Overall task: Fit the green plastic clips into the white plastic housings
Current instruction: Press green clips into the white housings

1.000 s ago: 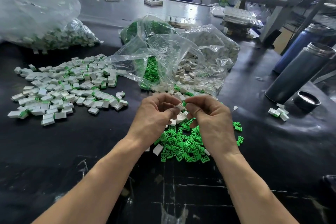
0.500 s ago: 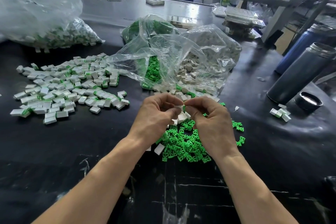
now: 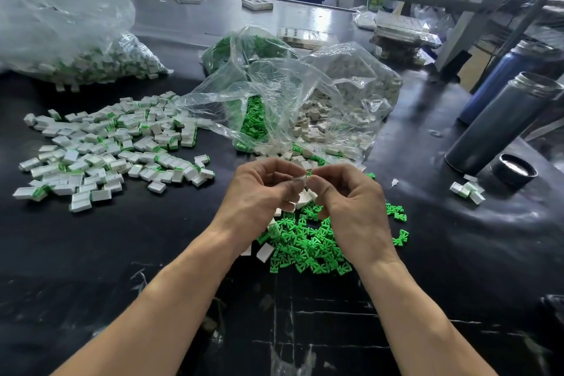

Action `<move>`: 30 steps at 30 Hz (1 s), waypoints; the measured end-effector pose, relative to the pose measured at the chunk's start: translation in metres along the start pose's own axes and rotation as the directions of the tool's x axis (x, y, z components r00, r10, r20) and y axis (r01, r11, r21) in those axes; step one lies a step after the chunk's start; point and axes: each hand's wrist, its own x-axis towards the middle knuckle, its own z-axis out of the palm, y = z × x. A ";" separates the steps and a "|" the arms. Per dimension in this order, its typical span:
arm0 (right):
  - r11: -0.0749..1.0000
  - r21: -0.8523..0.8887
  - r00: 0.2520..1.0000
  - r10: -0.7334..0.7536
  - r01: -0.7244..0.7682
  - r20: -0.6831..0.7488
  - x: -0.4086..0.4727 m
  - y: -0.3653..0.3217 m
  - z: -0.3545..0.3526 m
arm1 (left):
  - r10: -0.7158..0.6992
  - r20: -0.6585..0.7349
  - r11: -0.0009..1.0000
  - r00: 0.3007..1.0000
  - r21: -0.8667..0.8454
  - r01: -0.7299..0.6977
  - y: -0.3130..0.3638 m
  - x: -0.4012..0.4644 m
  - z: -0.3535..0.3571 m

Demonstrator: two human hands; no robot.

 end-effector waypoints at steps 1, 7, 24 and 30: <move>1.000 0.022 1.000 0.010 -0.010 0.003 -0.001 0.000 0.000 | 0.003 0.001 1.000 1.000 -0.002 -0.003 0.000 0.000 0.000; 0.999 0.033 1.000 0.012 -0.013 0.010 -0.001 -0.001 0.000 | 0.027 -0.018 1.000 0.999 -0.004 -0.027 -0.003 0.002 0.000; 0.965 -0.250 0.996 -0.060 0.074 0.062 -0.001 0.001 -0.003 | 0.059 -0.037 0.992 0.998 0.111 -0.054 -0.004 -0.001 0.002; 0.941 -0.310 0.990 -0.116 0.135 0.080 -0.002 -0.001 -0.002 | 0.081 -0.023 0.985 0.996 0.156 -0.077 -0.005 -0.001 0.001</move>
